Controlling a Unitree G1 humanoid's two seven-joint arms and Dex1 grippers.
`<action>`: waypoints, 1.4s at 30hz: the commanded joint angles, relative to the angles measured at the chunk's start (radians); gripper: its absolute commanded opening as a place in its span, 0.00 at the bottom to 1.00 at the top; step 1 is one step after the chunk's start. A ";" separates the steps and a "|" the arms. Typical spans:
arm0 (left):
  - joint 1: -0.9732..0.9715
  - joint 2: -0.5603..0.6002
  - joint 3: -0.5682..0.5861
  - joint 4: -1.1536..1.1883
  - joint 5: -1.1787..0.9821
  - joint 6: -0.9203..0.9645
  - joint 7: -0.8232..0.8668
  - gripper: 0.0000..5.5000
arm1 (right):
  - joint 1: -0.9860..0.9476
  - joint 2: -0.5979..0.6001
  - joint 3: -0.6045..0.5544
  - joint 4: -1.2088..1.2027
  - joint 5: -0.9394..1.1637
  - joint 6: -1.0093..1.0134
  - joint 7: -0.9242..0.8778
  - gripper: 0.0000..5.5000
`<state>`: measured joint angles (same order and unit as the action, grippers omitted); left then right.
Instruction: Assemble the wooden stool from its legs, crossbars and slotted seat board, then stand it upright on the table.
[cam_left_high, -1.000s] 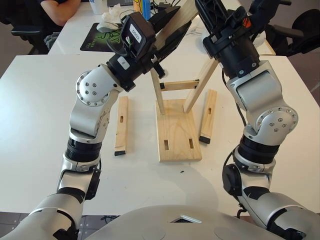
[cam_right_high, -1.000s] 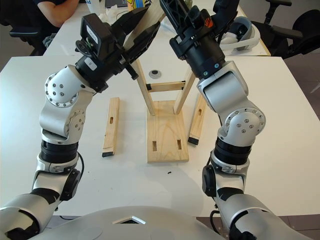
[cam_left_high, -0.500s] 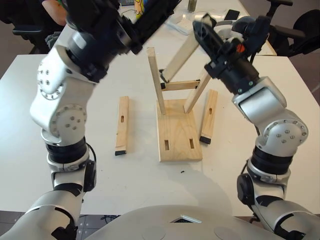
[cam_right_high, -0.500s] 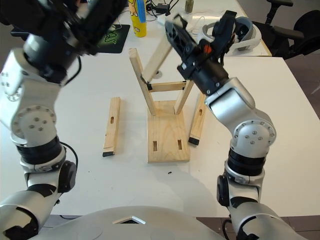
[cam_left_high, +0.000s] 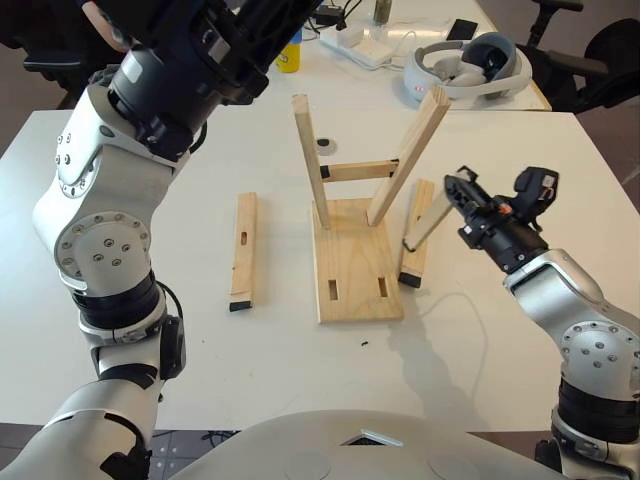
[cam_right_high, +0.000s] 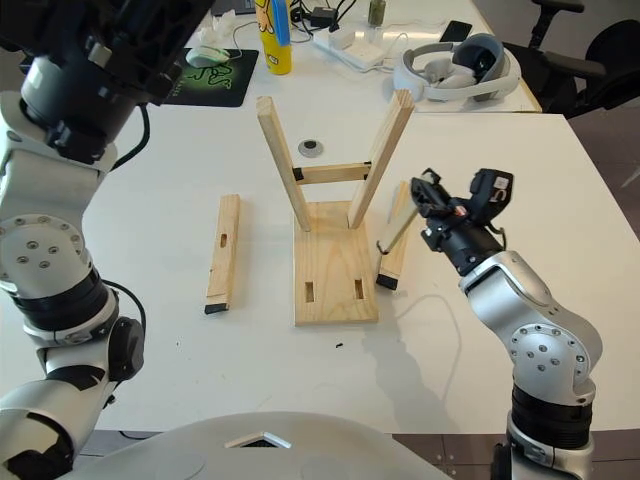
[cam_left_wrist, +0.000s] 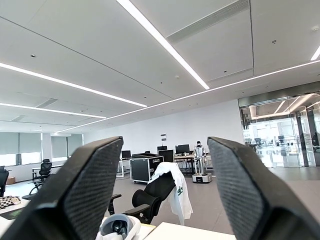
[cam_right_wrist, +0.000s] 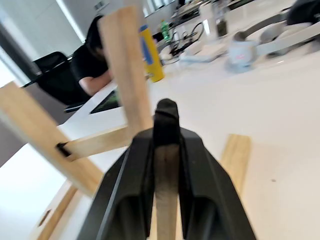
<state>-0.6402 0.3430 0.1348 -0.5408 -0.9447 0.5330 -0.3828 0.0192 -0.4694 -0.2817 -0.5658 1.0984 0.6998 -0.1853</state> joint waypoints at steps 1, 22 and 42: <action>0.031 -0.011 -0.036 -0.011 0.026 -0.007 -0.003 0.57 | -0.008 0.084 -0.034 0.078 -0.140 -0.129 -0.005 0.08; 0.048 -0.067 -0.084 0.034 0.074 -0.039 -0.011 0.57 | -0.153 0.418 -0.030 0.384 -0.444 -0.431 -0.007 0.08; 0.047 -0.080 -0.095 0.057 0.094 -0.047 -0.031 0.57 | -0.154 0.454 -0.055 0.442 -0.468 -0.418 0.047 0.08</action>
<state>-0.5946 0.2639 0.0415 -0.4872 -0.8607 0.4887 -0.4069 -0.1296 -0.0223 -0.3281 -0.1387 0.6348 0.2814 -0.1450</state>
